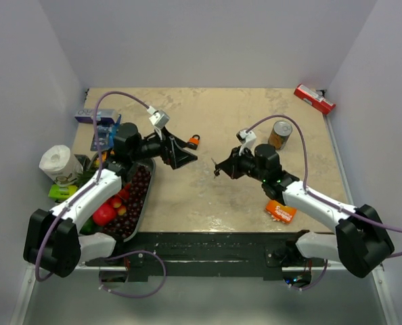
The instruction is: Unlock with the key
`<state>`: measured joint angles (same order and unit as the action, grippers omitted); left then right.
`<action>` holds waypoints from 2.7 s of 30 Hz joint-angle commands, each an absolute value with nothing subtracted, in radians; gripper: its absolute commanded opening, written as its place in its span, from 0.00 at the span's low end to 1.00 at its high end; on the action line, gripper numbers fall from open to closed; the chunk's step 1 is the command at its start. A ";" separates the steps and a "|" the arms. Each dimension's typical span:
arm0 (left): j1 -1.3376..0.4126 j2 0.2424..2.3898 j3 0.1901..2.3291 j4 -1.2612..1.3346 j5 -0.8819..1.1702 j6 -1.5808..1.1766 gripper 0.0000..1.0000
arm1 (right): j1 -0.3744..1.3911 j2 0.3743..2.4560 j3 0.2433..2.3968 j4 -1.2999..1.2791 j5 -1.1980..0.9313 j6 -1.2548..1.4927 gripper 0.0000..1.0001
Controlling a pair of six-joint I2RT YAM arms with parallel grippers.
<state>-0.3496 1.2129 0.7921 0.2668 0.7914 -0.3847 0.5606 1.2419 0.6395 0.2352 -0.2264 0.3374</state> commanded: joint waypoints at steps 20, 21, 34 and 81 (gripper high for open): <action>-0.411 1.292 0.750 0.492 0.928 -0.563 0.88 | 0.611 1.103 0.581 0.584 -0.485 0.537 0.00; -0.411 1.293 0.750 0.491 0.927 -0.568 0.88 | 0.612 1.100 0.581 0.580 -0.477 0.532 0.00; -0.411 1.334 0.778 0.318 0.678 -0.687 0.87 | 0.857 1.178 0.709 0.333 0.116 0.252 0.00; -0.383 1.489 0.785 0.207 0.634 -0.718 0.45 | 1.247 1.651 1.012 0.345 1.032 0.008 0.00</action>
